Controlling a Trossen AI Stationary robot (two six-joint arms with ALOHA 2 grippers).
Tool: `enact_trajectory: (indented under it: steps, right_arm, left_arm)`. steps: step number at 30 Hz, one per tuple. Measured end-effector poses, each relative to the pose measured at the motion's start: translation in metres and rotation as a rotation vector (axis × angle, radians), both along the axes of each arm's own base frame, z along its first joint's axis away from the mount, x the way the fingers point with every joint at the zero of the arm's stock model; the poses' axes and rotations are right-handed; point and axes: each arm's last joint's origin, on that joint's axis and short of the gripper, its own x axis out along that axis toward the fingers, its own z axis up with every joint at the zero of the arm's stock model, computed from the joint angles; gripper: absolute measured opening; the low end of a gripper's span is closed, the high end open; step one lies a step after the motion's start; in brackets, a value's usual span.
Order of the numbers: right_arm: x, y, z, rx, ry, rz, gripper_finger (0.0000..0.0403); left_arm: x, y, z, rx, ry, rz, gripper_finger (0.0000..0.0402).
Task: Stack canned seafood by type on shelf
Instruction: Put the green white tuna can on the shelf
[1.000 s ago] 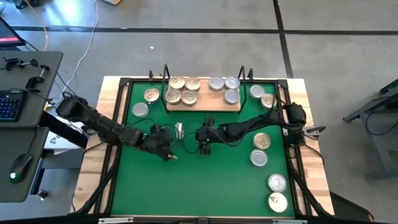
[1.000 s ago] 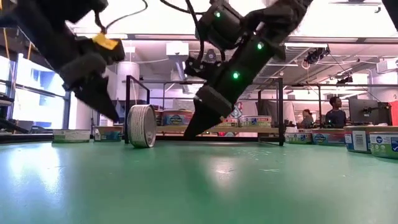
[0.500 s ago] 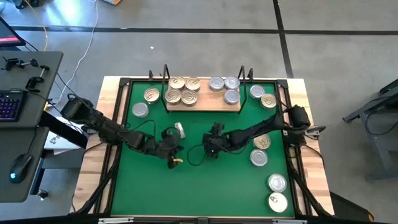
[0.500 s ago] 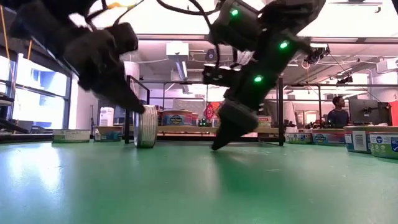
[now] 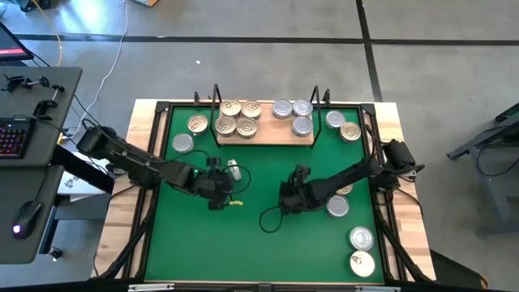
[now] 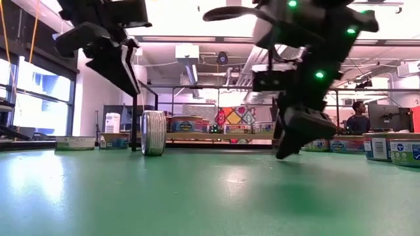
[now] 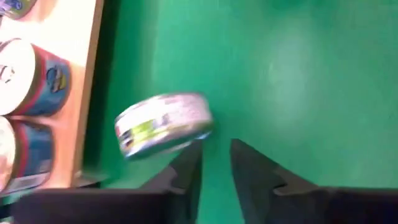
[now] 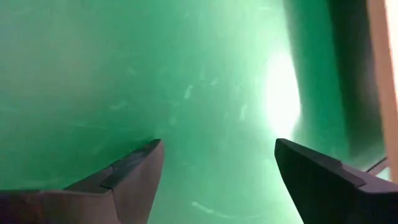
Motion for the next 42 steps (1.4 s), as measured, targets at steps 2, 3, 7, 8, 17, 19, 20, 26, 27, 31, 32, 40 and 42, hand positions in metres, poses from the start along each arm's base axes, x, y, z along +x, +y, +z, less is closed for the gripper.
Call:
enact_trajectory:
  steps: [2,3,7,8,17,19,20,26,27,31,32,40,42]
  right_arm:
    - [-0.005,0.004,-0.003,-0.006,-0.012,-0.007,0.0304]
    - [-0.008,0.005,-0.005,-0.005,-0.011,-0.012,0.0304]
    - [-0.017,0.009,-0.009,-0.002,-0.034,-0.044,0.0304]
    - [-0.018,0.009,-0.009,0.000,-0.044,-0.052,0.0304]
    - [-0.028,0.012,-0.002,0.015,-0.076,-0.033,0.0304]
    - [-0.028,0.012,-0.002,0.015,-0.080,-0.032,0.0304]
    - [-0.028,0.012,-0.002,0.015,-0.080,-0.031,0.0304]
    - [-0.027,0.012,-0.001,0.012,-0.084,-0.025,0.0304]
    - [-0.027,0.012,-0.001,0.015,-0.085,-0.023,0.0304]
    - [-0.026,0.013,-0.001,0.028,-0.090,-0.016,0.0304]
    - [-0.026,0.013,-0.001,0.032,-0.088,-0.015,0.0304]
    - [-0.026,0.014,-0.002,0.072,-0.088,-0.025,0.0304]
    - [-0.026,0.014,-0.002,0.082,-0.085,-0.024,0.0304]
  left_arm:
    - [-0.001,0.006,0.003,-0.013,0.072,-0.035,0.0119]
    - [-0.002,0.008,0.004,-0.022,0.106,-0.065,0.0135]
    - [-0.005,0.014,0.010,0.021,0.234,-0.180,0.0202]
    - [-0.006,0.015,0.012,0.045,0.252,-0.209,0.0217]
    - [-0.001,0.034,0.008,0.282,0.366,-0.374,0.0286]
    - [0.002,0.043,0.006,0.289,0.356,-0.374,0.0286]
    - [0.004,0.049,0.005,0.289,0.345,-0.361,0.0287]
    - [0.011,0.075,0.001,0.248,0.328,-0.318,0.0287]
    - [0.014,0.077,0.000,0.232,0.319,-0.332,0.0287]
    - [0.023,0.084,-0.015,0.209,0.364,-0.412,0.0287]
    - [0.026,0.085,-0.019,0.221,0.382,-0.435,0.0287]
    - [0.045,0.079,-0.058,0.264,0.489,-0.539,0.0287]
    - [0.046,0.075,-0.063,0.258,0.507,-0.549,0.0284]
